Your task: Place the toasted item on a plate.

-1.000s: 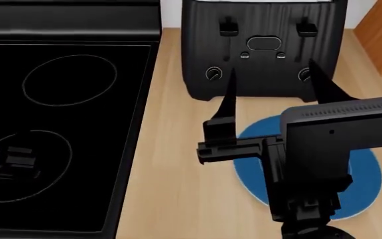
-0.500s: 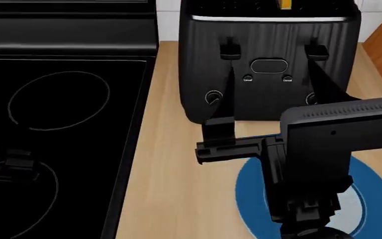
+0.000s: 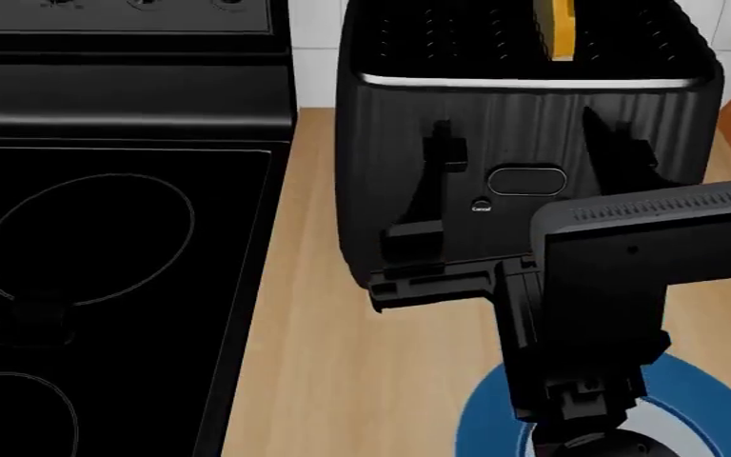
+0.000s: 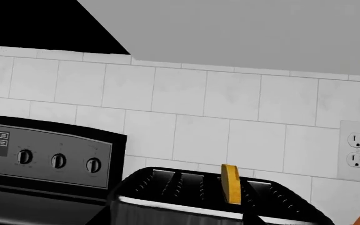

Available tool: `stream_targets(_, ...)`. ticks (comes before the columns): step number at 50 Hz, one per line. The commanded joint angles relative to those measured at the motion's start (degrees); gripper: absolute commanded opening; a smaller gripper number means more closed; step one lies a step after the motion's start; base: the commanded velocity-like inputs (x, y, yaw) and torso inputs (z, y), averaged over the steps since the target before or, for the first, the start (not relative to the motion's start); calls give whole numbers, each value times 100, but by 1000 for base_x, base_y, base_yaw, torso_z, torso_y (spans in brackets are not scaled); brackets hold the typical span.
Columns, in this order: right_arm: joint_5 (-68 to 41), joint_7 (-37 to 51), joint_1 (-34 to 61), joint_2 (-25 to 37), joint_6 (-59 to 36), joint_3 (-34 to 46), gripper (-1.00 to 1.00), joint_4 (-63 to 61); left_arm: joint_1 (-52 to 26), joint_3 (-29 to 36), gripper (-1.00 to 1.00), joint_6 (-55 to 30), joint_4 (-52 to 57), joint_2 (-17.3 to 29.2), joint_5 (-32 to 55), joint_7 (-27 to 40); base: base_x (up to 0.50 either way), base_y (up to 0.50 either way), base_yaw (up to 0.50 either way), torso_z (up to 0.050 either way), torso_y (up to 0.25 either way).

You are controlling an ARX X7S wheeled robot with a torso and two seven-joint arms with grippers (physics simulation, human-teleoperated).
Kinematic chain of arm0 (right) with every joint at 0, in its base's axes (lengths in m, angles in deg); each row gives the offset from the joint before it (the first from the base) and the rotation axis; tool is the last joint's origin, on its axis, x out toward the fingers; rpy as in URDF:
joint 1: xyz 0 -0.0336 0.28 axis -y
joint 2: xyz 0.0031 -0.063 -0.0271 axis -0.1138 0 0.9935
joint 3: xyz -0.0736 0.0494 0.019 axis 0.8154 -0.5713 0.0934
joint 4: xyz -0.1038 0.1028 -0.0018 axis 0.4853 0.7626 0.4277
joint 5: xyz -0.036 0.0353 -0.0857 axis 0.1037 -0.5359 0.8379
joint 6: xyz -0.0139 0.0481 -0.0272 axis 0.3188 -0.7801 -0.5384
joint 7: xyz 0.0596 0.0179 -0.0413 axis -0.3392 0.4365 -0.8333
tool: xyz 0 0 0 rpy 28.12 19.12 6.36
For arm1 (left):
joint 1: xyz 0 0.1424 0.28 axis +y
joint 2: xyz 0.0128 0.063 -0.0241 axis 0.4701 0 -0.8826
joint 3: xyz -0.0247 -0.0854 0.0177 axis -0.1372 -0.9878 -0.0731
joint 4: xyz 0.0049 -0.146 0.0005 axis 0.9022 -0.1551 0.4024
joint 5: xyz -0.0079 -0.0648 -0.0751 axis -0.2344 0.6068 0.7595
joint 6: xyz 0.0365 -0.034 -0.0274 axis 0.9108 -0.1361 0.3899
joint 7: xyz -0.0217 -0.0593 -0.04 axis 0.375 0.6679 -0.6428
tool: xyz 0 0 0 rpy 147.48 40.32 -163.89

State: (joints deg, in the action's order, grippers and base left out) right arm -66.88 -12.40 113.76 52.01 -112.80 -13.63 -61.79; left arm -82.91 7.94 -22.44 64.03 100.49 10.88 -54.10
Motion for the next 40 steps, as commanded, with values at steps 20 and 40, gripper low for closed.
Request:
stream_targets(20,-683,497,1985,98,-2324,-319,100,-528,-1,12,100,26,-8,33,76,24,14,0,0,0,0)
stream_targets(40,-953,546,3726,-249,-3509,-451,100,1311,66,29,100,80,13,53,106,51,0,0,0,0,0)
